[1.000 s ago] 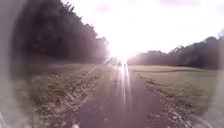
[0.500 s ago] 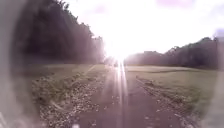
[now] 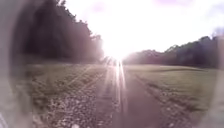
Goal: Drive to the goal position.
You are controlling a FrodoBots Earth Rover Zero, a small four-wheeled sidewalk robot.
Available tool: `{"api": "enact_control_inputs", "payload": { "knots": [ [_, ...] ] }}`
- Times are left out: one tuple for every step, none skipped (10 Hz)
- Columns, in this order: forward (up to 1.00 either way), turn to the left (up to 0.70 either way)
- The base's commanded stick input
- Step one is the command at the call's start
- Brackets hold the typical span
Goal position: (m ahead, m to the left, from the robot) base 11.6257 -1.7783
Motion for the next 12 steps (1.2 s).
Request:
{"api": "enact_control_inputs", "payload": {
  "knots": [
    [0.85, 0.00],
    [0.85, 0.00],
    [0.85, 0.00],
    [0.85, 0.00],
    [0.85, 0.00],
    [0.85, 0.00],
    [0.85, 0.00],
    [0.85, 0.00],
    [0.85, 0.00],
    [0.85, 0.00],
    [0.85, 0.00],
    [0.85, 0.00]
  ]
}}
